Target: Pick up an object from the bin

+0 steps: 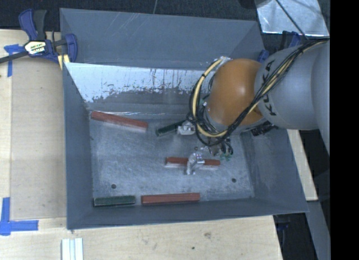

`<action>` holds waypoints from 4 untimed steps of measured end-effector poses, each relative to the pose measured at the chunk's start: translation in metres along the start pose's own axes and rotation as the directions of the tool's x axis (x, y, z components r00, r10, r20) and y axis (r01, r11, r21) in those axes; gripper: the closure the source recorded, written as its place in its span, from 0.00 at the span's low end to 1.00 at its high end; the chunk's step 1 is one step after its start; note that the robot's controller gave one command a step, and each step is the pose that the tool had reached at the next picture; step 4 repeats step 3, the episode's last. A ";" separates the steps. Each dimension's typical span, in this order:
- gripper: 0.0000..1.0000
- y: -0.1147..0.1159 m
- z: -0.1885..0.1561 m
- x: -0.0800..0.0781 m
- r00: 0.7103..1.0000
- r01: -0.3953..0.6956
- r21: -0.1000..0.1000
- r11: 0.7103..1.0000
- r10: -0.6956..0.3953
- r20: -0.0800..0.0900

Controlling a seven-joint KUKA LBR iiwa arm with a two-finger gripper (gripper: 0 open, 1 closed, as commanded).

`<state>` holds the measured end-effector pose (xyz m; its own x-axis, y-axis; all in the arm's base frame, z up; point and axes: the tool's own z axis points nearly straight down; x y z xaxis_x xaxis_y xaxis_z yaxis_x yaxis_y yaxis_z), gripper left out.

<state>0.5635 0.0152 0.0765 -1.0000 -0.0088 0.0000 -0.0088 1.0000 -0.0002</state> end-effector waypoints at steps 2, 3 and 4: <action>0.00 0.009 0.000 0.017 0.993 -0.120 0.002 0.993 0.120 0.015; 1.00 0.021 -0.003 0.017 0.992 -0.122 -0.004 0.993 0.122 0.036; 1.00 0.021 -0.003 0.017 0.992 -0.122 -0.004 0.993 0.122 0.036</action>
Offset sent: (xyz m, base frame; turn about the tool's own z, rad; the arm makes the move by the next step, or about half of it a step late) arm -0.0246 0.0142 -0.0065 0.1285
